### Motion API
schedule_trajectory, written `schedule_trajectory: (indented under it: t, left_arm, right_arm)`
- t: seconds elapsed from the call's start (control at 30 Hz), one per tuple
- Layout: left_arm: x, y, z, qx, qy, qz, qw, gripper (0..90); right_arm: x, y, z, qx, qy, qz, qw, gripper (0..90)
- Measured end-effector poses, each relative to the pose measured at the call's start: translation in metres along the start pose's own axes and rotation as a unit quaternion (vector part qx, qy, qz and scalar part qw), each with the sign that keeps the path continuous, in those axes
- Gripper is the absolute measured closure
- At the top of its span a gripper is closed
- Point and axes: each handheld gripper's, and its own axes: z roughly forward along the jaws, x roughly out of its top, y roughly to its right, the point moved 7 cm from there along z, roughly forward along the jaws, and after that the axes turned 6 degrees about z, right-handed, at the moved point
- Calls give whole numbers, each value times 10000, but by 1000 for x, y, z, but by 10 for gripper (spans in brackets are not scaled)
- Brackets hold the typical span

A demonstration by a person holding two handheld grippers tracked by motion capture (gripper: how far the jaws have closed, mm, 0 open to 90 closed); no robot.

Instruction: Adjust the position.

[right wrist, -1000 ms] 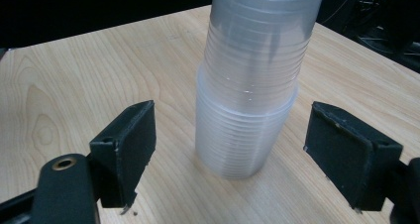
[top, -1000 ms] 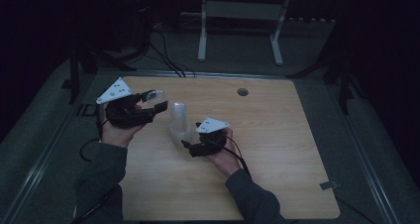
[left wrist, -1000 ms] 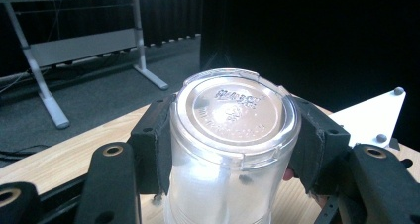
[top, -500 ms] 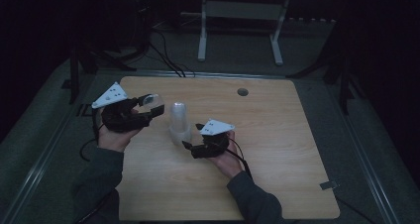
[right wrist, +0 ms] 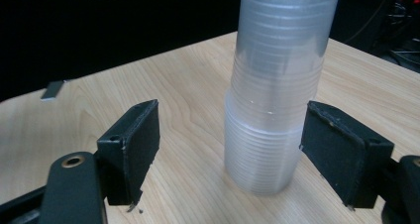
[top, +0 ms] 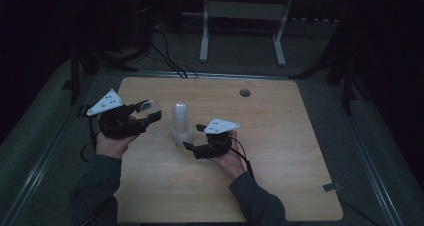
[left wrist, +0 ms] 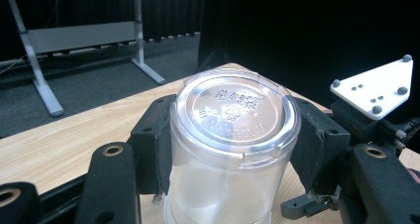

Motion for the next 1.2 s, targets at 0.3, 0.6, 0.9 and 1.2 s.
schedule_trajectory:
  t: [0.3, 0.6, 0.9, 1.2]
  left_arm:
    - [-10, -1, 1, -19, 26, -124, 9999, 415]
    - [-21, -1, 2, -78, 92, -236, 9996, 415]
    - [-30, 1, 3, -135, 97, -322, 9993, 416]
    - [-37, 2, 2, -205, 135, -456, 9987, 416]
  right_arm:
    - [6, -3, -2, 113, 93, 24, 9999, 226]
    - [13, -7, -3, 295, 227, 59, 9993, 224]
    - [18, -16, 0, 476, 306, 25, 9984, 223]
    - [22, -20, 3, 535, 318, 7, 9981, 223]
